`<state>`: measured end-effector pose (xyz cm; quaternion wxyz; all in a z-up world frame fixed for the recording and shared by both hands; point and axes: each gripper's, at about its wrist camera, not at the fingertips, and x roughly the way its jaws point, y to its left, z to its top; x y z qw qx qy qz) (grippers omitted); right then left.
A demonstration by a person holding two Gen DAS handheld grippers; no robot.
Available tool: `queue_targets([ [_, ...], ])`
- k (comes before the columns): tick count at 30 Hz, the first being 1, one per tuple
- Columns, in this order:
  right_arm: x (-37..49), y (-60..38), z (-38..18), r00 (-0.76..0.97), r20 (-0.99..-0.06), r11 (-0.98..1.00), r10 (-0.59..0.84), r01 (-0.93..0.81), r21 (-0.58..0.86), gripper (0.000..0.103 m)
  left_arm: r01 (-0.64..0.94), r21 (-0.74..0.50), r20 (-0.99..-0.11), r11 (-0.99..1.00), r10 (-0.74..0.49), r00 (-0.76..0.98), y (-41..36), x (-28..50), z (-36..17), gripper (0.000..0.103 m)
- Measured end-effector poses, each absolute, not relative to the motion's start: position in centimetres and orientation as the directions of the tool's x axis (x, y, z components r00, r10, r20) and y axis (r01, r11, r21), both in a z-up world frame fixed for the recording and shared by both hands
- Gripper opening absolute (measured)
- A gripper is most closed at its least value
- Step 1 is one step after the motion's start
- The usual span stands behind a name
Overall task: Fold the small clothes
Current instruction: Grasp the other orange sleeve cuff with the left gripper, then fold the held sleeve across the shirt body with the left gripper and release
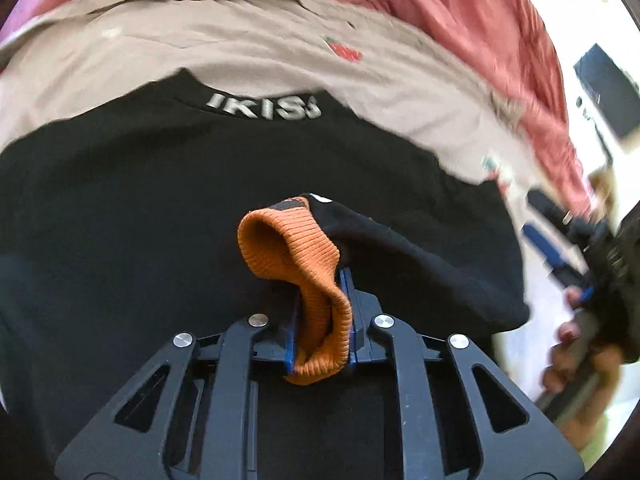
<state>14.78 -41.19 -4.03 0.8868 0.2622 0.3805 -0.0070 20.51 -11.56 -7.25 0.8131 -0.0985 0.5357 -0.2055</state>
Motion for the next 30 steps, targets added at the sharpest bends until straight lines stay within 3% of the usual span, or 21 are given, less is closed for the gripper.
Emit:
queue_targets([
  [8, 14.5, -42.5, -4.1, 0.719, -0.679, 0.851, 0.146, 0.259, 0.457, 0.078, 0.177, -0.321, -0.765, 0.93, -0.365, 0.531, -4.6, 20.4, -1.5, 0.01],
  [17, 15.5, -37.2, -5.4, 0.648, -0.75, 0.952, 0.132, 0.129, 0.279, 0.078, 0.077, -0.318, -0.82, 0.945, -0.315, 0.479, 0.6, 20.3, -5.2, 0.028],
  [26, 15.9, -32.9, -7.1, 0.582, -0.789, 0.971, 0.198, -0.008, 0.237, 0.078, 0.01, -0.313, -0.802, 0.95, -0.27, 0.533, 2.8, 18.8, -3.1, 0.029],
  [30, 15.9, -32.4, -7.5, 0.561, -0.808, 0.979, 0.182, -0.024, 0.204, 0.078, 0.104, -0.295, -0.796, 0.95, -0.305, 0.523, -1.2, 19.2, -1.9, 0.045],
])
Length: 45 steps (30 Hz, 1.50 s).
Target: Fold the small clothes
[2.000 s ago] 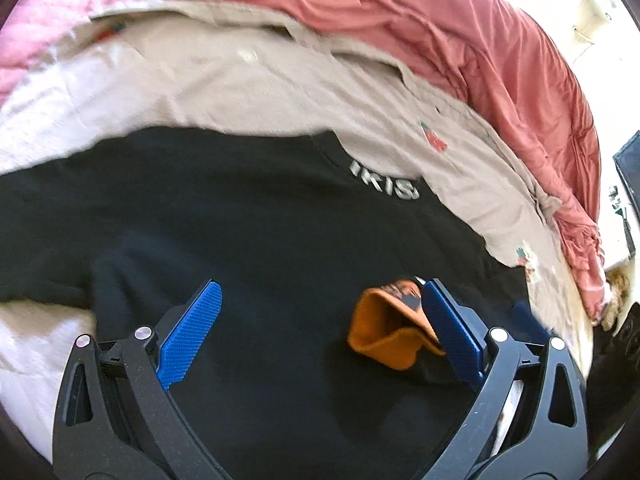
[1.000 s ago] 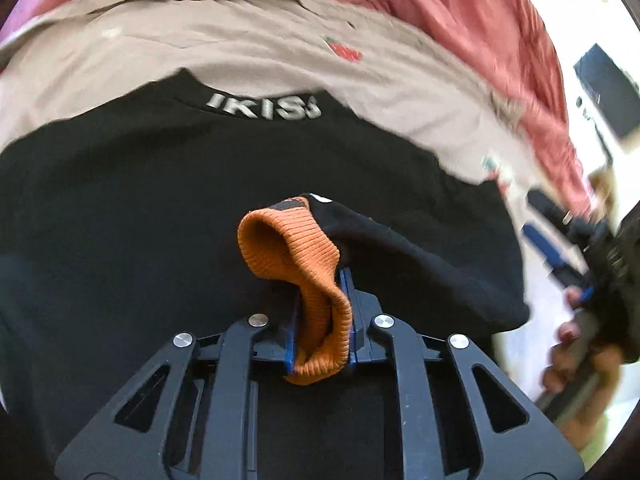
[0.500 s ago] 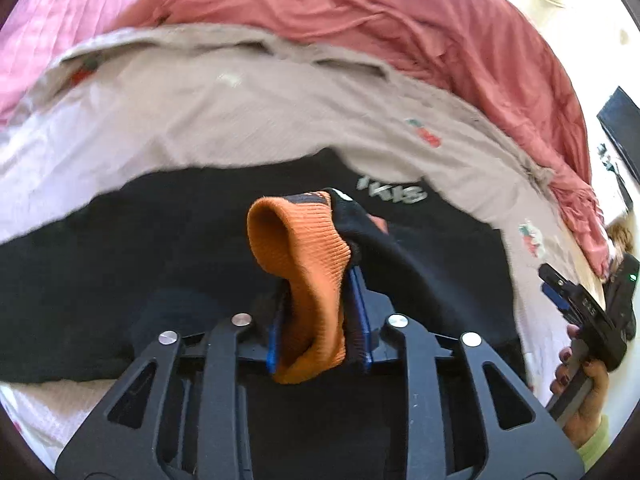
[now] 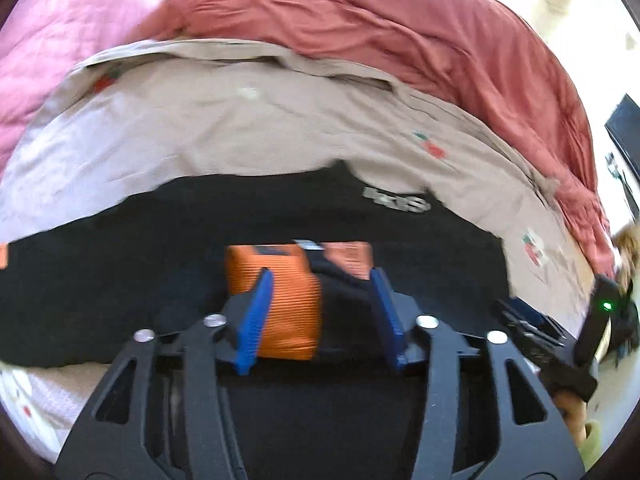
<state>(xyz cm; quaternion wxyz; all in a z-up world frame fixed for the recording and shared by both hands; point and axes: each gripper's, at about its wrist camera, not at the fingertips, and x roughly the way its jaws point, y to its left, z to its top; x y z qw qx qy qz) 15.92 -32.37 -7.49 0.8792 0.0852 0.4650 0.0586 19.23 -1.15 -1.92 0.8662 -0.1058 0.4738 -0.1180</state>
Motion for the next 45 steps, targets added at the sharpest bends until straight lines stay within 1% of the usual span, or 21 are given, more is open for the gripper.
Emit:
queue_targets([
  [1, 16.0, -32.4, -7.7, 0.549, -0.817, 0.981, 0.175, -0.023, 0.195, 0.078, 0.128, -0.296, -0.803, 0.947, -0.319, 0.503, -2.6, 19.5, -2.2, 0.045],
  [3, 16.1, -32.4, -8.3, 0.516, -0.846, 0.989, 0.135, -0.014, 0.15, 0.078, 0.147, -0.263, -0.829, 0.953, -0.301, 0.472, -4.6, 20.0, -3.2, 0.051],
  [4, 16.3, -32.4, -8.6, 0.498, -0.86, 0.992, 0.116, -0.011, 0.127, 0.078, 0.156, -0.205, -0.857, 0.966, -0.254, 0.448, -5.7, 20.3, -4.1, 0.057],
  [5, 16.4, -32.6, -9.3, 0.465, -0.88, 0.994, 0.099, -0.004, 0.11, 0.078, 0.156, -0.155, -0.877, 0.976, -0.209, 0.432, -6.3, 20.4, -4.9, 0.06],
  [6, 16.5, -32.9, -9.7, 0.445, -0.889, 0.992, 0.109, 0.004, 0.123, 0.078, 0.149, -0.08, -0.904, 0.986, -0.134, 0.405, -6.8, 20.6, -6.2, 0.06],
  [7, 16.6, -33.1, -9.8, 0.444, -0.888, 0.99, 0.12, 0.012, 0.139, 0.078, 0.14, -0.05, -0.919, 0.989, -0.101, 0.382, -6.8, 20.5, -7.2, 0.06],
  [11, 16.6, -33.2, -9.5, 0.446, -0.888, 0.991, 0.116, 0.012, 0.136, 0.078, 0.104, -0.096, -0.916, 0.99, -0.129, 0.379, -4.8, 19.4, -8.5, 0.061],
  [16, 16.2, -32.9, -9.1, 0.468, -0.878, 0.993, 0.101, 0.009, 0.119, 0.078, 0.086, -0.167, -0.897, 0.982, -0.188, 0.399, -3.4, 18.9, -7.8, 0.061],
  [18, 16.0, -32.8, -8.3, 0.504, -0.858, 0.993, 0.098, 0.002, 0.115, 0.078, 0.072, -0.212, -0.882, 0.975, -0.223, 0.415, -3.0, 18.6, -7.0, 0.066],
  [19, 16.1, -32.8, -7.9, 0.517, -0.85, 0.993, 0.102, -0.001, 0.119, 0.081, 0.066, -0.23, -0.877, 0.971, -0.236, 0.418, -2.8, 18.6, -6.7, 0.072],
  [21, 15.9, -32.8, -7.1, 0.549, -0.827, 0.99, 0.12, -0.009, 0.138, 0.088, 0.054, -0.241, -0.872, 0.969, -0.241, 0.425, -2.3, 18.4, -6.2, 0.074],
  [24, 15.7, -32.7, -6.3, 0.577, -0.805, 0.988, 0.137, -0.022, 0.153, 0.089, 0.037, -0.234, -0.867, 0.971, -0.226, 0.444, -1.6, 17.7, -5.3, 0.083],
  [26, 15.4, -32.5, -5.7, 0.599, -0.789, 0.988, 0.137, -0.031, 0.148, 0.093, 0.019, -0.242, -0.862, 0.97, -0.224, 0.455, -1.1, 17.5, -4.8, 0.093],
  [28, 15.0, -32.3, -5.1, 0.622, -0.773, 0.99, 0.127, -0.029, 0.139, 0.096, 0.001, -0.243, -0.859, 0.97, -0.216, 0.464, -0.7, 17.4, -4.3, 0.093],
  [31, 14.6, -31.9, -4.2, 0.652, -0.745, 0.987, 0.142, -0.041, 0.152, 0.098, -0.017, -0.213, -0.861, 0.977, -0.18, 0.476, 0.1, 17.2, -3.7, 0.093],
  [37, 12.8, -30.0, -2.2, 0.711, -0.68, 0.984, 0.18, -0.117, 0.138, 0.098, -0.054, -0.163, -0.858, 0.985, -0.114, 0.501, 2.1, 16.1, -2.5, 0.093],
  [45, 10.3, -26.5, -0.2, 0.752, -0.621, 0.973, 0.223, -0.208, 0.098, 0.098, -0.075, -0.128, -0.852, 0.989, -0.071, 0.519, 4.9, 14.4, -1.7, 0.094],
])
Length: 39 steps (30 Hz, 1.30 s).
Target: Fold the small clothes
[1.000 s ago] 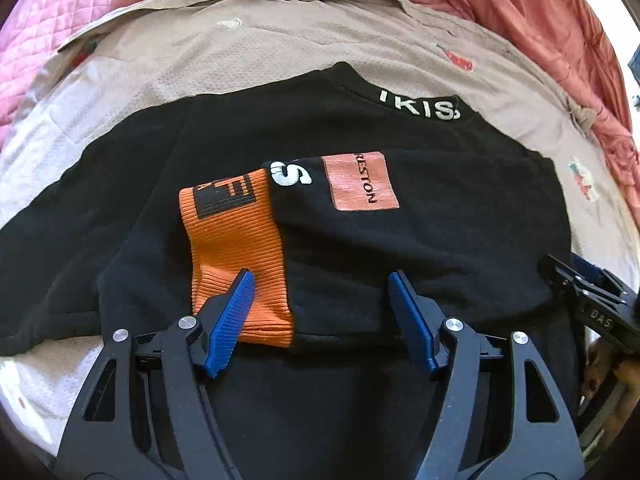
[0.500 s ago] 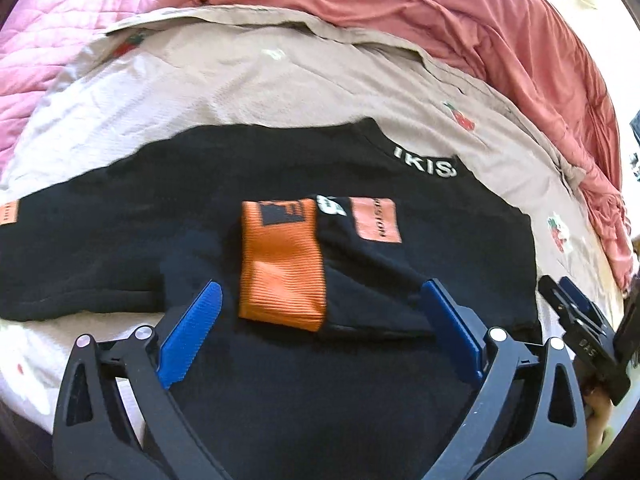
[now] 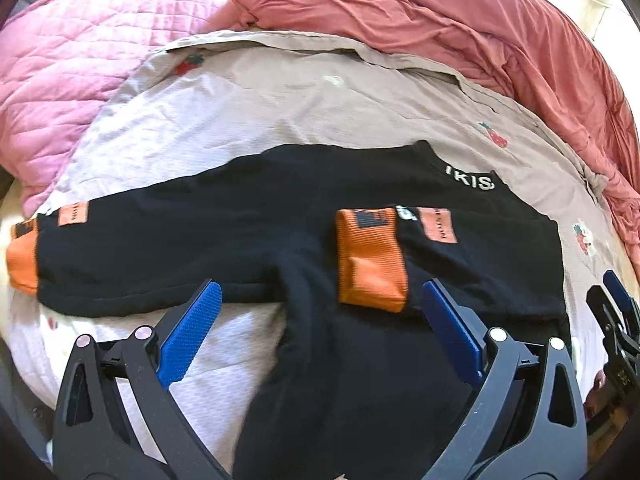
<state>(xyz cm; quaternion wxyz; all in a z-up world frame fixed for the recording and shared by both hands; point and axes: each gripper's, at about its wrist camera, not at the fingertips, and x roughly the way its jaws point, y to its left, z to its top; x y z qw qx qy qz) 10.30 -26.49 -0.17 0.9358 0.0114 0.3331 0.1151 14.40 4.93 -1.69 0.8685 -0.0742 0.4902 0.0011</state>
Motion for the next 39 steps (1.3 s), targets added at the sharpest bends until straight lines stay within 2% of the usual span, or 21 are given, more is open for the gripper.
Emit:
queue_targets([
  [19, 8.8, -14.0, 0.6, 0.669, -0.66, 0.926, 0.341, -0.359, 0.115, 0.098, -0.352, -0.141, -0.854, 0.925, 0.066, 0.516, 18.7, 11.1, -1.7, 0.094],
  [31, 7.4, -5.9, -1.2, 0.568, -0.718, 0.869, 0.403, -0.484, 0.104, 0.098, -0.586, -0.157, -0.857, 0.795, 0.186, 0.481, 28.8, 9.1, -3.1, 0.094],
  [39, 5.8, -4.2, -3.1, 0.523, -0.756, 0.843, 0.393, -0.533, 0.069, 0.098, -0.663, -0.23, -0.869, 0.712, 0.156, 0.469, 32.4, 8.7, -6.0, 0.093],
])
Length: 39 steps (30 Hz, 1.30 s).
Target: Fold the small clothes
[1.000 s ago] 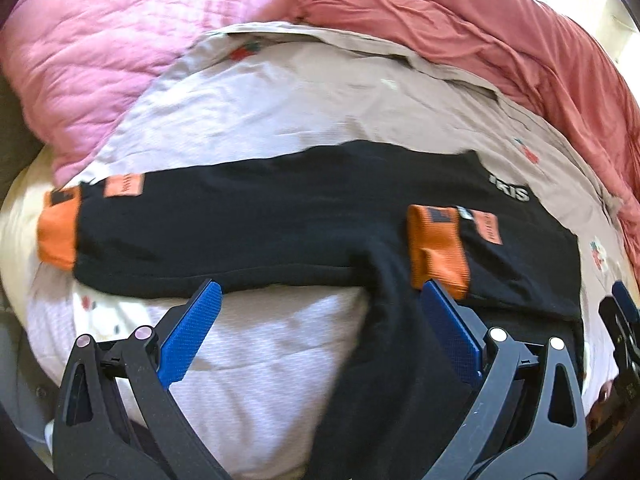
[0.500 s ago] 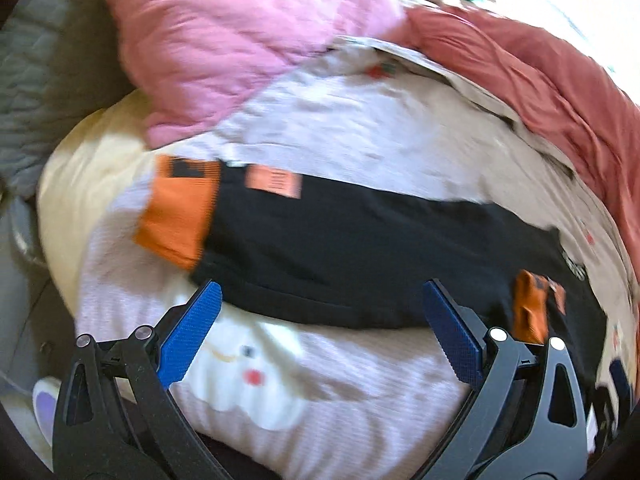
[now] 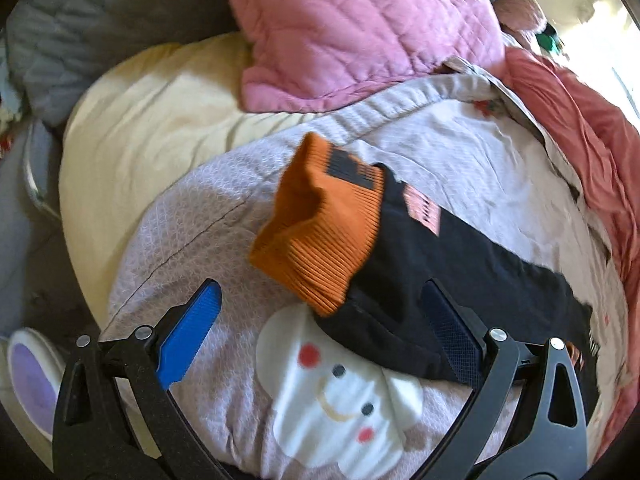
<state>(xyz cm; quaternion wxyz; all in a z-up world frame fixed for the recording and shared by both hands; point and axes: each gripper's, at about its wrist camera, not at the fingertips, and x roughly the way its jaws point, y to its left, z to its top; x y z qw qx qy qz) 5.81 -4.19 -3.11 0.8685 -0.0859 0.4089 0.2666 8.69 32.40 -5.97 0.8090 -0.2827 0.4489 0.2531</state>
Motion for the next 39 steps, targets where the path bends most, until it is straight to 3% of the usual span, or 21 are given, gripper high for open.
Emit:
queue_targets([
  [6, 6.8, -6.3, -4.4, 0.524, -0.774, 0.877, 0.355, -0.473, 0.083, 0.098, -0.657, -0.29, -0.827, 0.696, 0.163, 0.537, 33.3, 8.5, -6.5, 0.092],
  [7, 7.1, -6.8, -4.7, 0.521, -0.78, 0.885, 0.347, -0.457, 0.089, 0.098, -0.653, -0.308, -0.818, 0.692, 0.158, 0.553, 33.5, 8.4, -6.5, 0.082],
  [8, 7.2, -7.3, -4.9, 0.52, -0.783, 0.892, 0.341, -0.442, 0.094, 0.098, -0.647, -0.32, -0.813, 0.692, 0.15, 0.563, 33.6, 8.5, -6.6, 0.063],
  [9, 7.3, -7.7, -5.1, 0.519, -0.786, 0.896, 0.336, -0.433, 0.097, 0.098, -0.638, -0.322, -0.813, 0.699, 0.14, 0.565, 33.5, 8.7, -6.7, 0.053],
  [11, 7.7, -8.8, -5.4, 0.518, -0.791, 0.908, 0.325, -0.406, 0.107, 0.098, -0.614, -0.33, -0.808, 0.717, 0.121, 0.577, 33.2, 8.9, -6.8, 0.02],
  [13, 8.0, -9.7, -5.5, 0.521, -0.793, 0.918, 0.314, -0.38, 0.114, 0.098, -0.576, -0.352, -0.785, 0.738, 0.102, 0.611, 32.5, 8.9, -6.1, 0.009],
  [19, 8.9, -13.2, -5.0, 0.55, -0.784, 0.944, 0.288, -0.302, 0.135, 0.098, -0.408, -0.35, -0.697, 0.843, 0.057, 0.715, 27.0, 9.3, -0.8, 0.007],
  [26, 10.6, -20.0, -3.7, 0.608, -0.762, 0.975, 0.221, -0.129, 0.179, 0.098, -0.12, -0.367, -0.657, 0.922, -0.165, 0.736, 15.6, 11.7, 2.3, 0.007],
  [36, 11.8, -28.3, -3.3, 0.654, -0.742, 0.957, 0.15, 0.091, 0.274, 0.098, 0.101, -0.359, -0.761, 0.928, -0.354, 0.544, 2.5, 14.4, -3.5, 0.007],
  [39, 11.9, -29.3, -3.4, 0.654, -0.74, 0.949, 0.156, 0.109, 0.296, 0.098, 0.144, -0.333, -0.785, 0.932, -0.359, 0.504, 0.8, 14.0, -5.2, 0.013],
])
